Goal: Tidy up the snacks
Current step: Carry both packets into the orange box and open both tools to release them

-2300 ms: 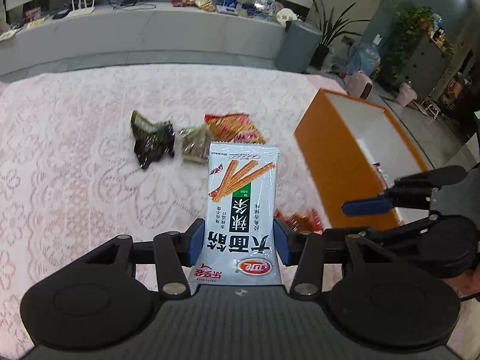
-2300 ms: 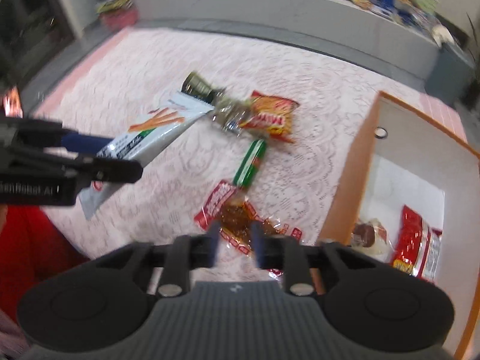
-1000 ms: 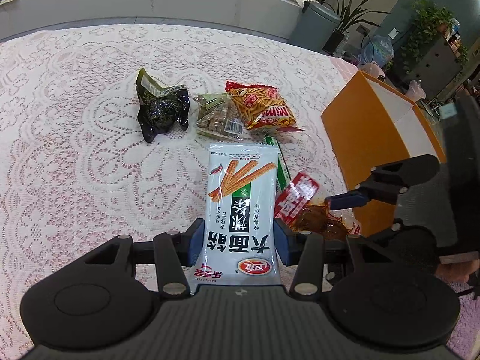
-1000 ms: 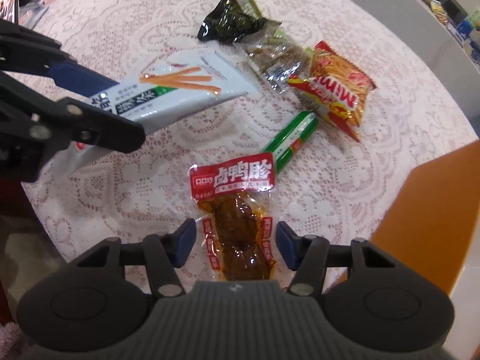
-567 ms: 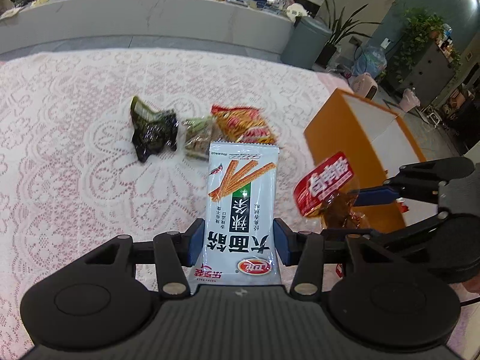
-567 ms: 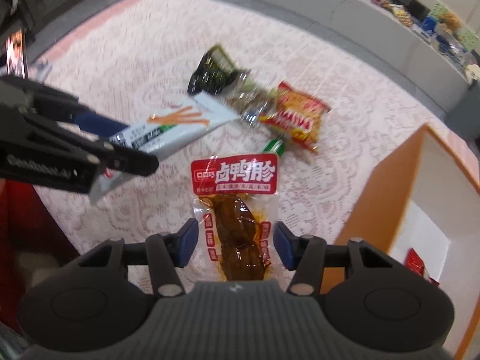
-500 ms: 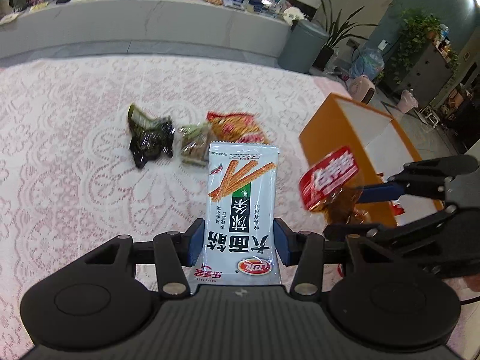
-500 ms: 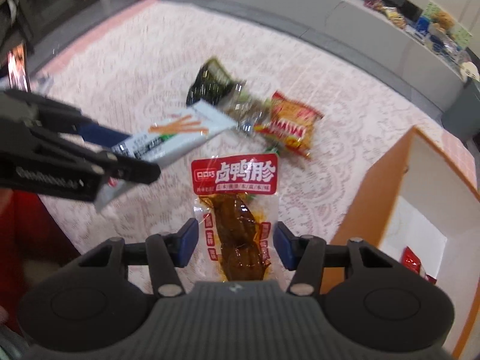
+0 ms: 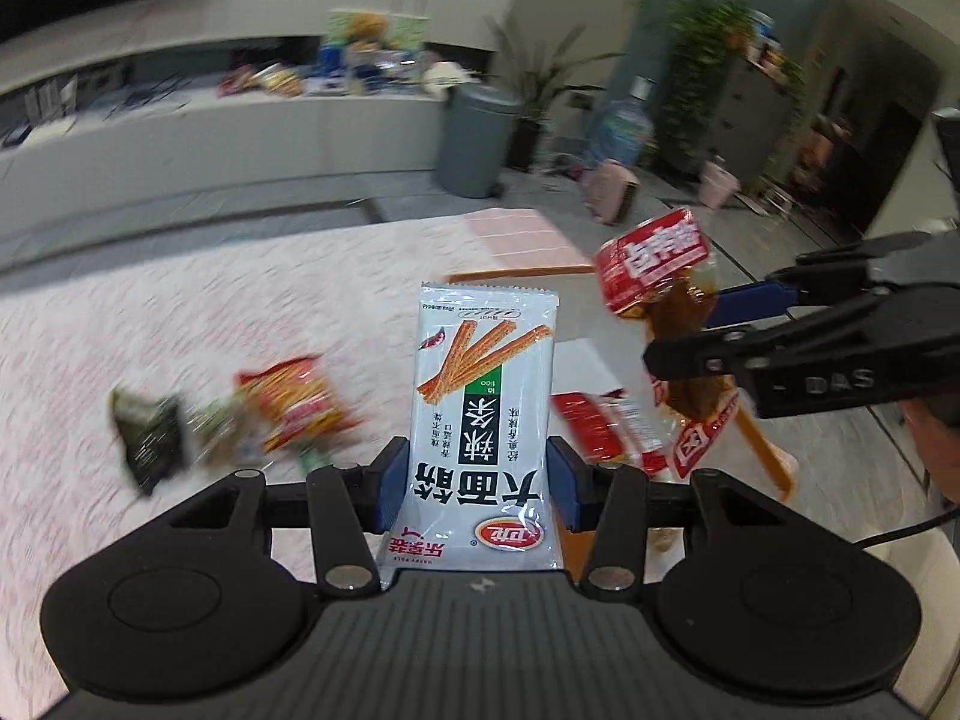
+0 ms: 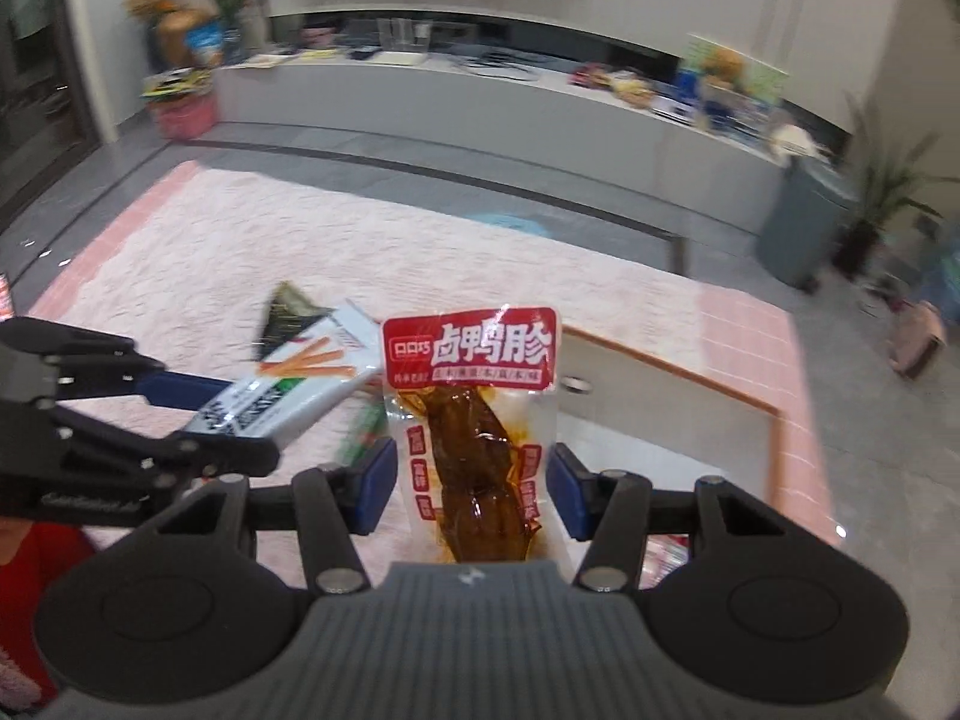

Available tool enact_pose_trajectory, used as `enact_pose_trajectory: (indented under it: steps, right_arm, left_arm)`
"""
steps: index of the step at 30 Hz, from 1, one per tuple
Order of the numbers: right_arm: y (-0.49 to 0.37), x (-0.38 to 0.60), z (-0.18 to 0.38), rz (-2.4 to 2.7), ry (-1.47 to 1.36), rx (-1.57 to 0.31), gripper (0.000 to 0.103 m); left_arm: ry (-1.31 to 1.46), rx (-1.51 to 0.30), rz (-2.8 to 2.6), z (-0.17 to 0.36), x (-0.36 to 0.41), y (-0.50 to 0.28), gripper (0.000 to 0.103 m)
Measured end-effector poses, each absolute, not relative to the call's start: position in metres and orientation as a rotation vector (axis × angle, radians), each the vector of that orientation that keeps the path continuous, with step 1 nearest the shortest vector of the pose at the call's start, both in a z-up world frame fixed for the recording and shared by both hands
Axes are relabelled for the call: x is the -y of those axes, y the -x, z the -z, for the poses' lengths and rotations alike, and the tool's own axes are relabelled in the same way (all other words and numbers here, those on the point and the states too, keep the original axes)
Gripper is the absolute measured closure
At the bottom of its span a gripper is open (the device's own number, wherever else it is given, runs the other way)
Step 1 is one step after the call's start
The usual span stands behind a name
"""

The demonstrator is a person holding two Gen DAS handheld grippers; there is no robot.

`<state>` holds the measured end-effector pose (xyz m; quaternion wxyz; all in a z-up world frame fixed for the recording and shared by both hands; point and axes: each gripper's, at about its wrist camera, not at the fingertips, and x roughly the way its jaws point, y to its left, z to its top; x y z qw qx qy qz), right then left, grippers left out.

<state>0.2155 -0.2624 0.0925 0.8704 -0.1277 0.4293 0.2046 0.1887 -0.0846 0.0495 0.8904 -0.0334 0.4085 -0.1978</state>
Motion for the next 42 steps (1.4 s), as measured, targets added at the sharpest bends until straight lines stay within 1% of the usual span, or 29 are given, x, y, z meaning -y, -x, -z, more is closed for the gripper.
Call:
enact_pose_trajectory:
  steps: [8, 9, 10, 13, 14, 16, 17, 18, 23, 28, 36, 40, 42]
  right_arm:
    - [-0.228, 0.322, -0.063, -0.304, 0.233, -1.001, 0.050]
    - [-0.230, 0.329, -0.057, -0.286, 0.232, -1.011, 0.063]
    - [-0.232, 0.334, -0.052, -0.280, 0.219, -1.028, 0.063]
    - [-0.241, 0.352, -0.036, -0.264, 0.178, -1.072, 0.066]
    - [-0.244, 0.354, -0.029, -0.261, 0.168, -1.086, 0.071]
    - [-0.249, 0.358, -0.017, -0.271, 0.142, -1.107, 0.075]
    - [-0.252, 0.358, -0.010, -0.266, 0.142, -1.120, 0.094]
    - [-0.256, 0.359, -0.003, -0.274, 0.131, -1.138, 0.103]
    - [-0.278, 0.359, 0.023, -0.274, 0.105, -1.177, 0.103]
    - [-0.285, 0.362, 0.037, -0.280, 0.111, -1.201, 0.103]
    - [-0.284, 0.366, 0.047, -0.286, 0.133, -1.222, 0.103]
    - [-0.281, 0.368, 0.050, -0.293, 0.143, -1.232, 0.101]
    - [-0.280, 0.368, 0.051, -0.294, 0.148, -1.237, 0.101]
  left_arm:
    - [-0.040, -0.889, 0.515, -0.033, 0.164, -0.215, 0.048]
    - [-0.048, -0.900, 0.526, -0.027, 0.170, -0.220, 0.048]
    - [-0.053, -0.915, 0.535, -0.021, 0.175, -0.224, 0.048]
    - [-0.088, -0.965, 0.529, -0.001, 0.187, -0.239, 0.048]
    - [-0.098, -0.985, 0.527, 0.007, 0.191, -0.244, 0.048]
    - [-0.121, -1.013, 0.527, 0.019, 0.196, -0.248, 0.048]
    - [-0.143, -1.023, 0.523, 0.025, 0.197, -0.249, 0.048]
    - [-0.163, -1.029, 0.526, 0.029, 0.200, -0.249, 0.048]
    - [-0.247, -1.027, 0.530, 0.042, 0.214, -0.255, 0.048]
    - [-0.329, -1.022, 0.523, 0.052, 0.227, -0.262, 0.048]
    - [-0.443, -1.037, 0.510, 0.076, 0.247, -0.271, 0.048]
    - [-0.491, -1.015, 0.510, 0.082, 0.251, -0.269, 0.048]
    - [-0.509, -1.014, 0.511, 0.083, 0.253, -0.269, 0.045]
